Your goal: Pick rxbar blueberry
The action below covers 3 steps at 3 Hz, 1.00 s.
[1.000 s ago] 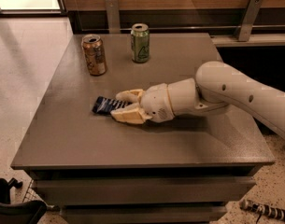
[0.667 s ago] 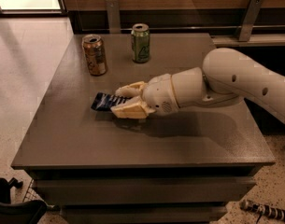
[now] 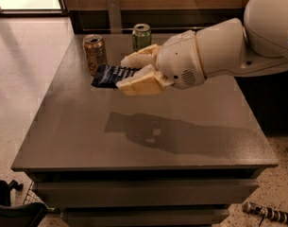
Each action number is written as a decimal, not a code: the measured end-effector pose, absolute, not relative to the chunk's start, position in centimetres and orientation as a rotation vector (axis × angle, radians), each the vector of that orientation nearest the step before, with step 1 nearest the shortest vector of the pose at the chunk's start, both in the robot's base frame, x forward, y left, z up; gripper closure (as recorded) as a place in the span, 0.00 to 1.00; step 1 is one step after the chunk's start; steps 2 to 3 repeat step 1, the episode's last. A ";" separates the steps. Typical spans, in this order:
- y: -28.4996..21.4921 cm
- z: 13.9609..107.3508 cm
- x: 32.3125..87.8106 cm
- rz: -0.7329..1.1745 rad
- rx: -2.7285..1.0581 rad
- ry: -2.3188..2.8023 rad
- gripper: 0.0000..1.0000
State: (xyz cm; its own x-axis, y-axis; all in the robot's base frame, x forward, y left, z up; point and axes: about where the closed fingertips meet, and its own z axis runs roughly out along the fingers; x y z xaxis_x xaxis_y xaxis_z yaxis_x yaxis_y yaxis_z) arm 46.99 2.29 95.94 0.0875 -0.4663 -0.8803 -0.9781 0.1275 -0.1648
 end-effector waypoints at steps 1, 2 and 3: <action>2.3 95.9 47.0 0.725 -1.473 1.514 1.00; 2.3 95.9 47.0 0.725 -1.473 1.514 1.00; 2.3 95.9 47.0 0.725 -1.473 1.514 1.00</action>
Offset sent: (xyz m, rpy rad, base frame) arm 0.0000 0.0000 0.0000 0.0000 0.0000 0.0000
